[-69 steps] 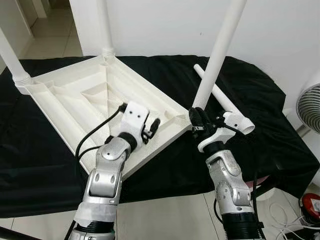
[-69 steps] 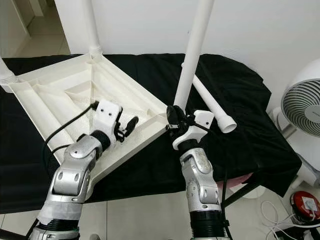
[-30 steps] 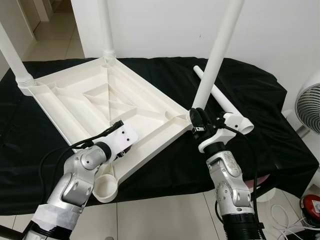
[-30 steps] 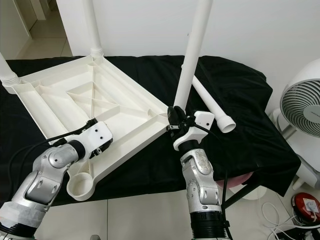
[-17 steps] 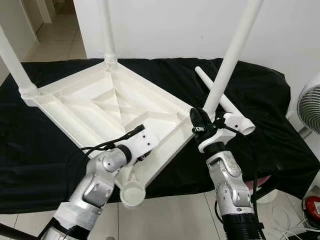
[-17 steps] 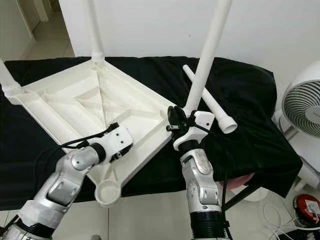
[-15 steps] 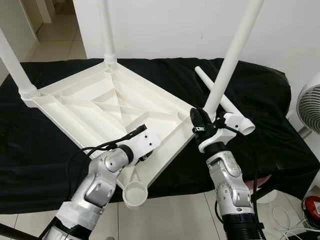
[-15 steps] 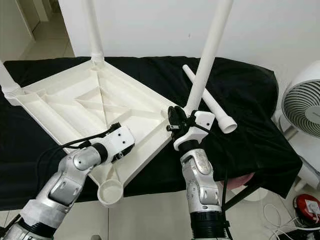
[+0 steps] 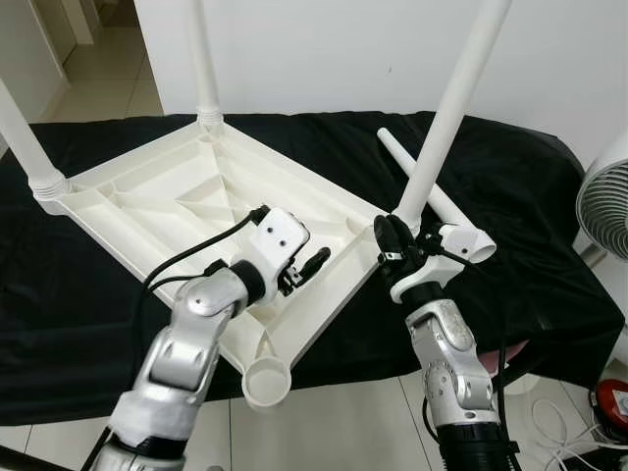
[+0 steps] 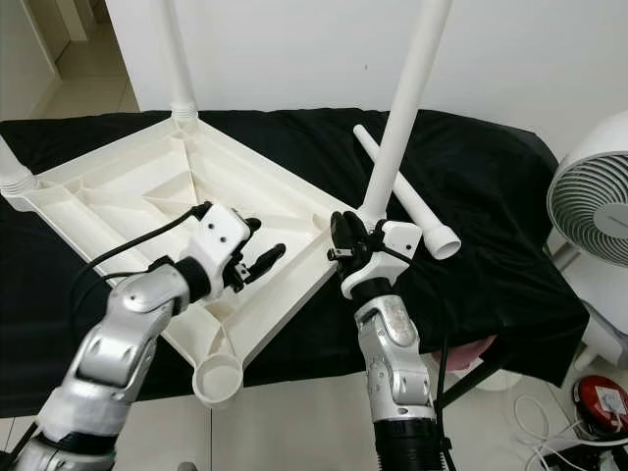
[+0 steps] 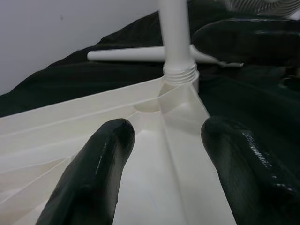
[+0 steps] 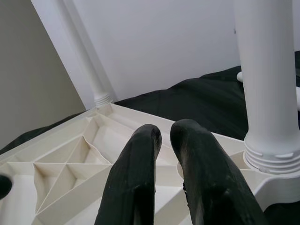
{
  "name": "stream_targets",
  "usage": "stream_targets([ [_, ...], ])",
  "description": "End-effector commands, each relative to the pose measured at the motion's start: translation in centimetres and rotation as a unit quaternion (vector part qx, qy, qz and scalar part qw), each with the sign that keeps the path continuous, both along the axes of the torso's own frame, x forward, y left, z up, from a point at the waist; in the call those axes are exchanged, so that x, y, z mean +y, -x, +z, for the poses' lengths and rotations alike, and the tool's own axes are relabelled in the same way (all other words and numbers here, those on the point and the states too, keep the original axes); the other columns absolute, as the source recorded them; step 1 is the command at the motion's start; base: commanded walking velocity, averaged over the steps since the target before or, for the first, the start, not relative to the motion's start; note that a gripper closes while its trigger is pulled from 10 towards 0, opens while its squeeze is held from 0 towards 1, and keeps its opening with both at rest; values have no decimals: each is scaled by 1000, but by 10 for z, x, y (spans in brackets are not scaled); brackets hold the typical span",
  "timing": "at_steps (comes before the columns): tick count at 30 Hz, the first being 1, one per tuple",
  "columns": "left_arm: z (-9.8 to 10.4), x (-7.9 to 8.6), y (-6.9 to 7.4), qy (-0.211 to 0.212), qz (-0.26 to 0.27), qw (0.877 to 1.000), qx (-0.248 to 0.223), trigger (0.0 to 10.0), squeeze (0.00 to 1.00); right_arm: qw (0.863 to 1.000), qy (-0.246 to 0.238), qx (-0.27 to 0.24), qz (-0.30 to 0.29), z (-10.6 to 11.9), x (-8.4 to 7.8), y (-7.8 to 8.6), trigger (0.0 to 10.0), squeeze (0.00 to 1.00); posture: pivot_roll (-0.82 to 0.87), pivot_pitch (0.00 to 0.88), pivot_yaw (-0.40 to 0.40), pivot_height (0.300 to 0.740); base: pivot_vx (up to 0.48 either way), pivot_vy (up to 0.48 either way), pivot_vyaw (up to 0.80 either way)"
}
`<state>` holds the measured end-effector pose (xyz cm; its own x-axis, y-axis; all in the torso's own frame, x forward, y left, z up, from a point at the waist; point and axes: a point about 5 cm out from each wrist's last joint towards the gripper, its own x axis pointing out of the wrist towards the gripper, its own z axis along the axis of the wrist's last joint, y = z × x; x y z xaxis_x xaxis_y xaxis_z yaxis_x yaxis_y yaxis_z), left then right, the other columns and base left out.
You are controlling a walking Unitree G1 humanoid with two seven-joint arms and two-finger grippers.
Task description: Building children table
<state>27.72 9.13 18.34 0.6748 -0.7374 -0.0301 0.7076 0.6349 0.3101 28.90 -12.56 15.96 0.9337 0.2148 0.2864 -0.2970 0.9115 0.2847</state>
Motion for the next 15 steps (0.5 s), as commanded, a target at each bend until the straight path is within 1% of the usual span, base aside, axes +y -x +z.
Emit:
stream_targets([
  [1,3,9,8,13,-36,999,3,10000,0,1000,3,-2,-2,-1,-1,4,10000,0,-75,2,2,740,0,0,0],
  [2,3,9,8,13,-36,999,3,10000,0,1000,3,-2,-2,-1,-1,4,10000,0,-75,2,2,740,0,0,0],
  [4,0,20,15,17,-56,998,24,10000,0,1000,6,1,1,-2,0,7,10000,0,-72,0,1,740,0,0,0],
  [6,0,20,15,17,-56,998,24,10000,0,1000,6,1,1,-2,0,7,10000,0,-72,0,1,740,0,0,0],
  [7,-1,25,17,16,-61,998,31,10000,0,1000,8,2,3,-3,1,9,10000,0,-72,0,1,740,0,0,0],
  [8,-1,25,17,16,-61,998,31,10000,0,1000,8,2,3,-3,1,9,10000,0,-72,0,1,740,0,0,0],
  [9,-3,29,19,15,-66,997,34,10000,0,1000,10,4,4,-4,1,10,10000,0,-66,0,-2,740,0,0,0],
  [10,-6,34,20,20,-70,996,49,10000,1000,1000,16,4,10,-4,2,12,10000,0,-66,0,-2,740,0,0,0],
  [11,-9,38,20,26,-73,995,61,10000,1000,1000,19,5,16,-5,3,14,10000,0,-66,0,-2,740,0,0,0],
  [12,-9,38,20,26,-73,995,61,10000,1000,1000,19,5,16,-5,3,14,10000,0,-66,0,-2,740,0,0,0],
  [13,-12,41,22,27,-79,994,73,10000,1000,1000,21,6,23,-5,3,15,10000,973,-66,0,-4,740,0,0,0],
  [14,-14,43,23,26,-81,993,80,10000,1000,999,19,7,29,-5,3,17,10000,1000,-66,0,-4,740,0,0,0],
  [15,-14,43,23,26,-81,993,80,10000,1000,999,19,7,29,-5,3,17,10000,1000,-66,0,-4,740,0,0,0],
])
